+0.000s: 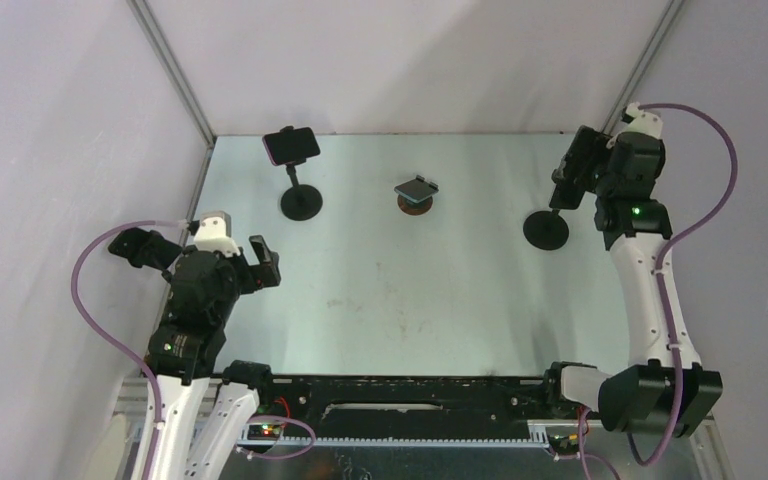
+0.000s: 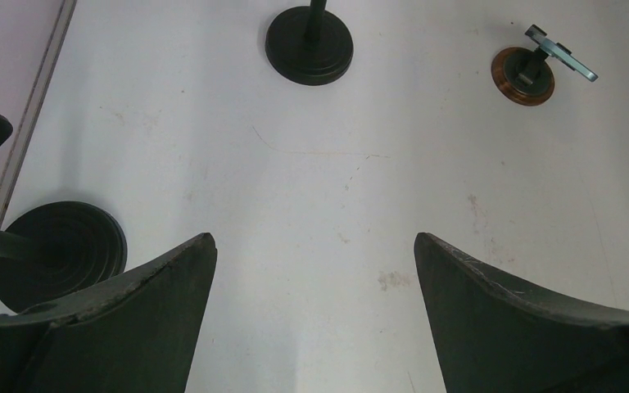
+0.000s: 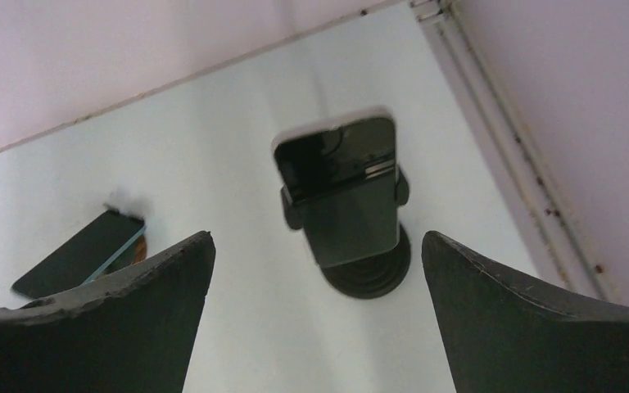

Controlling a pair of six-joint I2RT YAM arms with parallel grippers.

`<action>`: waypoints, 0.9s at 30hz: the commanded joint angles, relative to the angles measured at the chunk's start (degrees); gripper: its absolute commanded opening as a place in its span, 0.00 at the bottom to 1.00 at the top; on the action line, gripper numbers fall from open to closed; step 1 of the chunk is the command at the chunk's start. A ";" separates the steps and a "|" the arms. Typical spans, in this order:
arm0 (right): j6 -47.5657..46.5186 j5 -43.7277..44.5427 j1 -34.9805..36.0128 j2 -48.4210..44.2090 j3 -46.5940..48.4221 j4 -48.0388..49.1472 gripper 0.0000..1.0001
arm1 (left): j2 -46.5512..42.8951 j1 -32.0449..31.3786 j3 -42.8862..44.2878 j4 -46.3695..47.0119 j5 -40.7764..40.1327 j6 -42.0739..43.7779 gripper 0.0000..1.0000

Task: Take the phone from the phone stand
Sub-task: Pick up the phone stand with the phone at the center of the board.

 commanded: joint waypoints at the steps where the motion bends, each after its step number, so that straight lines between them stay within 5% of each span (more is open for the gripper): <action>1: -5.13 4.93 -0.45 3.06 5.41 1.53 1.00 | -0.52 0.34 -0.45 1.71 0.61 -0.47 0.98; 27: -9.63 -2.64 -2.42 19.55 6.36 12.30 1.00 | -0.39 0.34 -0.45 1.87 1.41 -0.30 0.98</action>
